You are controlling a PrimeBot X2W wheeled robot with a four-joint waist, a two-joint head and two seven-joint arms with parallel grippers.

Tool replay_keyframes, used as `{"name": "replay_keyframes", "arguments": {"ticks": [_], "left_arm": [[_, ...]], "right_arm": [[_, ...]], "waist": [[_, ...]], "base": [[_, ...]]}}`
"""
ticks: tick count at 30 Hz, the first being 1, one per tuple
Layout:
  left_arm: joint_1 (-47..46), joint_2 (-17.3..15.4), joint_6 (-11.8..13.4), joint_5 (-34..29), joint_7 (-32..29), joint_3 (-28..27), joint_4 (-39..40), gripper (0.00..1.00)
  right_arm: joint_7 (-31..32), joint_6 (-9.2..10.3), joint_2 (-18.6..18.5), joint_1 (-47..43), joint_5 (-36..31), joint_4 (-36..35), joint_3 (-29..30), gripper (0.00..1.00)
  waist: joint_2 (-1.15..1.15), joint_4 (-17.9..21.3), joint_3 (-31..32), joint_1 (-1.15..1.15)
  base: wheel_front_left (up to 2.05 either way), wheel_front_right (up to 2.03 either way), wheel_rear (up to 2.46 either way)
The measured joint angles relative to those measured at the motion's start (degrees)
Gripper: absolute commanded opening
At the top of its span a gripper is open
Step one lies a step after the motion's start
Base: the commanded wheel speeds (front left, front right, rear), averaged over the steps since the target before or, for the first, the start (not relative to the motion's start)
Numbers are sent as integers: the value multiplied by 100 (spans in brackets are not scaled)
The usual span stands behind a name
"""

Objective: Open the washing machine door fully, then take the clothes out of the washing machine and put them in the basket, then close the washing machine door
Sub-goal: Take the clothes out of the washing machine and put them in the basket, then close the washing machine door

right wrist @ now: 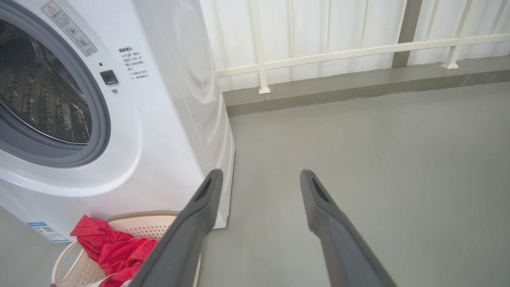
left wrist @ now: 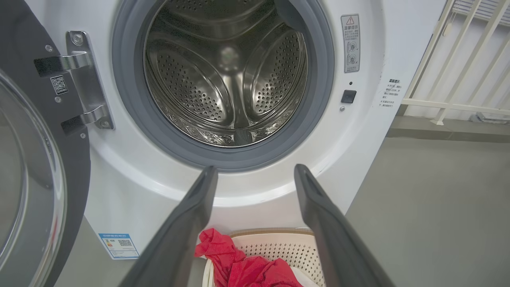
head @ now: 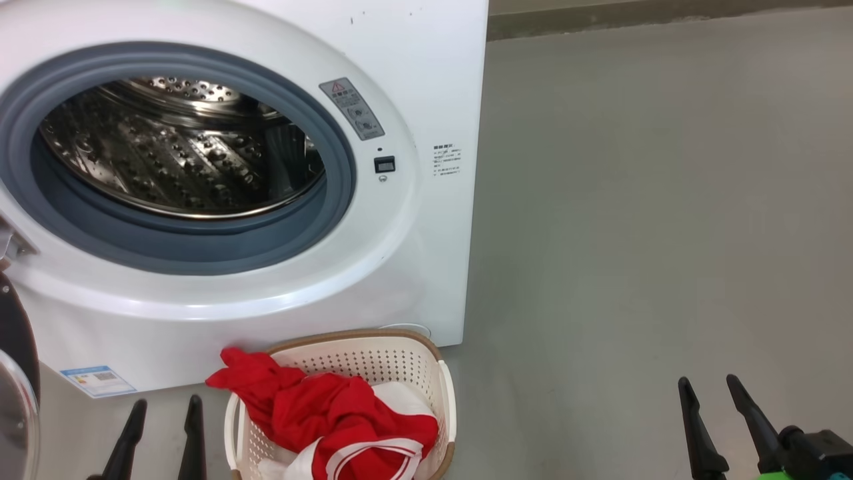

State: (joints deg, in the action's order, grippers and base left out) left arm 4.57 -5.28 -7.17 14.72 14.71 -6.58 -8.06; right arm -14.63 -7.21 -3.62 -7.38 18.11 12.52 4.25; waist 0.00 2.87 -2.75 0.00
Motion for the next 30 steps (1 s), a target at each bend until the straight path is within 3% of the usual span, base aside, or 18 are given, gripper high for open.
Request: {"name": "replay_keyframes", "arguments": {"ticks": [30], "left_arm": [[142, 115, 0, -63, 0, -80, 149, 100]], "right_arm": [[0, 0, 2, -85, 1, -8, 23, 100]], "waist": [[0, -17, 77, 0]], "base": [[0, 0, 0]]}}
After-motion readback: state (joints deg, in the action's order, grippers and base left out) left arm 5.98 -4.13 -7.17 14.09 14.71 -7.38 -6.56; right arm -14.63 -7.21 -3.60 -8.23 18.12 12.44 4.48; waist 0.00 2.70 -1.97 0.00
